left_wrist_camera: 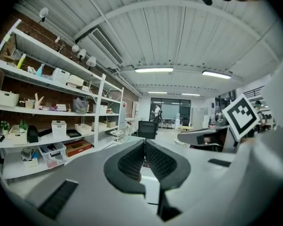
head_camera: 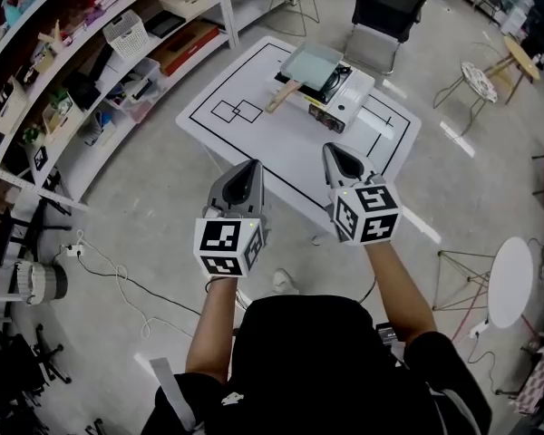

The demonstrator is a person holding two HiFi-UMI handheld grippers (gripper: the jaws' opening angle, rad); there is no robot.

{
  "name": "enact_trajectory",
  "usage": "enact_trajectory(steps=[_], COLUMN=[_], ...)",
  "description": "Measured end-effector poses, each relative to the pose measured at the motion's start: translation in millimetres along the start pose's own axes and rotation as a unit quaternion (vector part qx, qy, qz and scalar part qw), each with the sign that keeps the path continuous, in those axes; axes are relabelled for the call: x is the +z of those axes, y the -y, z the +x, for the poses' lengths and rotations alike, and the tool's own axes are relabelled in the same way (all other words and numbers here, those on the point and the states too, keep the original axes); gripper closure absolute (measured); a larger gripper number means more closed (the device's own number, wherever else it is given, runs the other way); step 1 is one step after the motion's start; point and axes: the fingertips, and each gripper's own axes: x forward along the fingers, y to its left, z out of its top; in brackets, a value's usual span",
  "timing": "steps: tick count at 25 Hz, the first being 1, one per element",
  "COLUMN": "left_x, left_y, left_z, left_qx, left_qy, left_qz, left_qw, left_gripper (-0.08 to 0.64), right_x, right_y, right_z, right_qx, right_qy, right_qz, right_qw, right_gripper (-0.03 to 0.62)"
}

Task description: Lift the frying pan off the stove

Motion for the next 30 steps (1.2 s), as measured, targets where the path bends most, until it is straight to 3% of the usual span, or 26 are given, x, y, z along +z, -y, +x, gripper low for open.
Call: enact_trajectory(steps=[6,17,30], left_x=[-13,-23,-23], left_y=[-25,-33,-48], left_z=[6,20,95], left_qx=[-0.007,-0.018,-0.027], left_qy=[-0.013,-0.031,-0.054], left_qz=[-0.01,-0.01,-0.004], left_qw=[0.9998,0.9993,0.9982], left_gripper=[0.548,0.548,0.548], right_x=[-3,-11,-10], right_y=[-4,8,52], right_z=[22,38,96], right_qx=[-0.016,-0.029,-0.024], right_qy=[-0.008,-0.019,-0.03], right_qz=[0.001,0.009,0.019], right_qw=[1.0,0.999,0.999], right_gripper=[0.592,0.592,0.592])
